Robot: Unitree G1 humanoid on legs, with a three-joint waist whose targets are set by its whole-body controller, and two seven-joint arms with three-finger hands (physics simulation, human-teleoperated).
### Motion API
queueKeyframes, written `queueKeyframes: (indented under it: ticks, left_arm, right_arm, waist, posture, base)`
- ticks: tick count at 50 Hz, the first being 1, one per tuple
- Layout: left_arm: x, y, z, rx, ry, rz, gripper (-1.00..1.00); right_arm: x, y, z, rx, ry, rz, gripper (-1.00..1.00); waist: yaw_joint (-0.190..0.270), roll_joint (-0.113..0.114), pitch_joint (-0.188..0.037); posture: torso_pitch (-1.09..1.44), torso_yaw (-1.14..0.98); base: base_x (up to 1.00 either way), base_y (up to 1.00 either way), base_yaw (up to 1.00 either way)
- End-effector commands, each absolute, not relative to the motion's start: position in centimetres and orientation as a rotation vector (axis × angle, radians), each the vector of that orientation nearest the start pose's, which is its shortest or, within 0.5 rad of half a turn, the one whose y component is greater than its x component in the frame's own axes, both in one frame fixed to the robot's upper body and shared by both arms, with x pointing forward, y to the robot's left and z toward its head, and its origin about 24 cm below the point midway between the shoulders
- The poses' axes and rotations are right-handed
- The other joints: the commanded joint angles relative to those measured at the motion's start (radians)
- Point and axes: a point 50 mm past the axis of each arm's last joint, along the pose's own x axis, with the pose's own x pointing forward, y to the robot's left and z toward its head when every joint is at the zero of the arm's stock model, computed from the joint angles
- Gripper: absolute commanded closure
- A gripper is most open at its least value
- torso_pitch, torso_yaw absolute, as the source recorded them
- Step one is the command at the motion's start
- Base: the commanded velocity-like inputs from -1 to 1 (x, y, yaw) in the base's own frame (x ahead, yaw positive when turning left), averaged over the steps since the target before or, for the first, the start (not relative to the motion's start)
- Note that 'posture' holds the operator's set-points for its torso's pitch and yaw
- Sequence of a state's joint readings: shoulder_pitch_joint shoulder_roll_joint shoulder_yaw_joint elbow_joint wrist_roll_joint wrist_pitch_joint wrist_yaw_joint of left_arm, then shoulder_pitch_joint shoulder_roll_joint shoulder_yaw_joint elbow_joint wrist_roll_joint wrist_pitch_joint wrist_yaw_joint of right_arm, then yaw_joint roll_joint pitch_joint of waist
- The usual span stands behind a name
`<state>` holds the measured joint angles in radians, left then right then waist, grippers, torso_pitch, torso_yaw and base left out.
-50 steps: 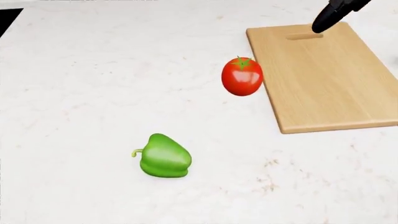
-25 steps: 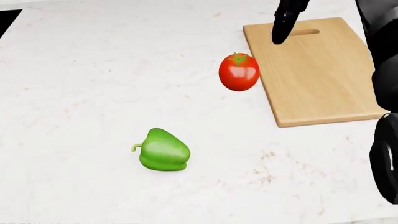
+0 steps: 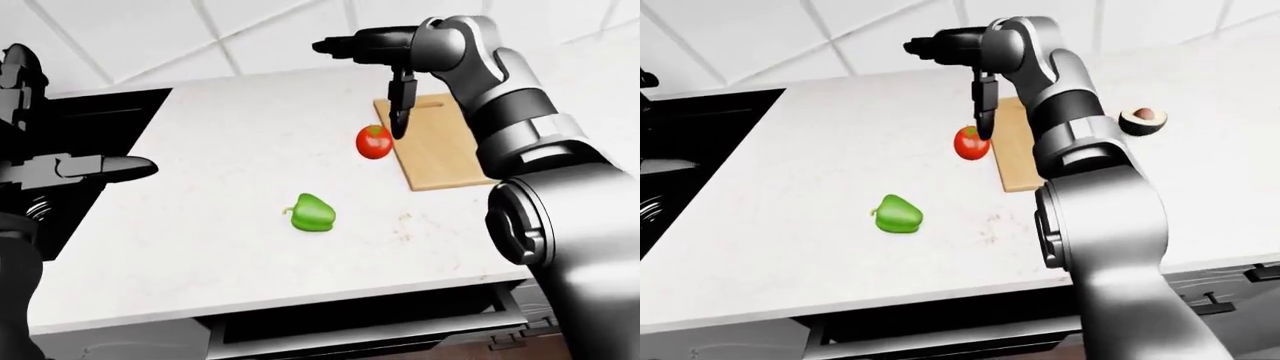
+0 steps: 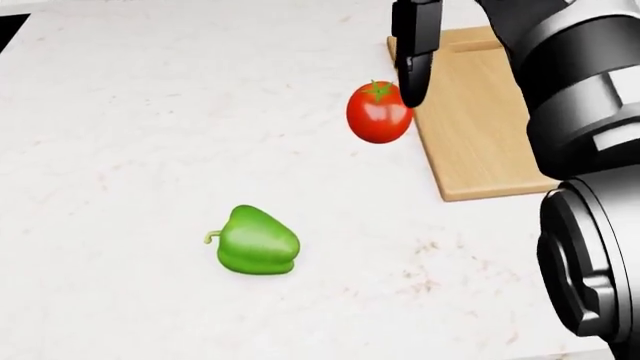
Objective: Place the avocado, onion, tomato and bell pepper on the cutting board.
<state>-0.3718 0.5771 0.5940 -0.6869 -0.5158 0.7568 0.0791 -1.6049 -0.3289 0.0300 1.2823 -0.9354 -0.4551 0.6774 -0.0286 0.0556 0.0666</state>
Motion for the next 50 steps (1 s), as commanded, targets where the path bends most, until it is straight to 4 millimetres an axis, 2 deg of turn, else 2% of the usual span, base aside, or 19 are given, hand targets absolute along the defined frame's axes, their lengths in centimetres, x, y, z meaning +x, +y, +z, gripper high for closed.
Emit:
queueKeyframes:
  ticks: [1,13,19,39,50]
  left_arm:
    - [21.2,26.6,29.1,0.138,-0.554,0.233,-1.0]
    - [21.1,26.5,29.1,0.137,-0.553,0.232,-1.0]
    - [21.1,26.7,29.0,0.133,-0.55,0.232,-1.0]
    - [21.1,26.8,29.0,0.122,-0.547,0.234,-1.0]
    - [21.0,26.8,28.9,0.121,-0.545,0.235,-1.0]
  right_arm:
    - [40.3,-8.7,34.2,-1.481,-0.336,0.634,-1.0]
    - [40.4,-7.4,33.2,-1.515,-0.291,0.689,-1.0]
    - [40.7,-7.5,32.4,-1.522,-0.183,0.71,-1.0]
    - [41.3,-7.8,30.7,-1.597,0.001,0.669,-1.0]
    - [41.6,-8.0,29.8,-1.573,0.042,0.634,-1.0]
  waist:
    - [-0.001,0.004,-0.028]
    - [-0.004,0.009,-0.028]
    - [-0.005,0.009,-0.029]
    - [-0.007,0.014,-0.029]
    - [-0.005,0.017,-0.03]
  posture:
    - [0.0,0.0]
    - [0.0,0.0]
    - [0.0,0.0]
    - [0.0,0.0]
    - [0.0,0.0]
  base:
    - [0.0,0.0,0.0]
    - [0.0,0.0,0.0]
    - [0.0,0.0,0.0]
    - [0.0,0.0,0.0]
    - [0.0,0.0,0.0]
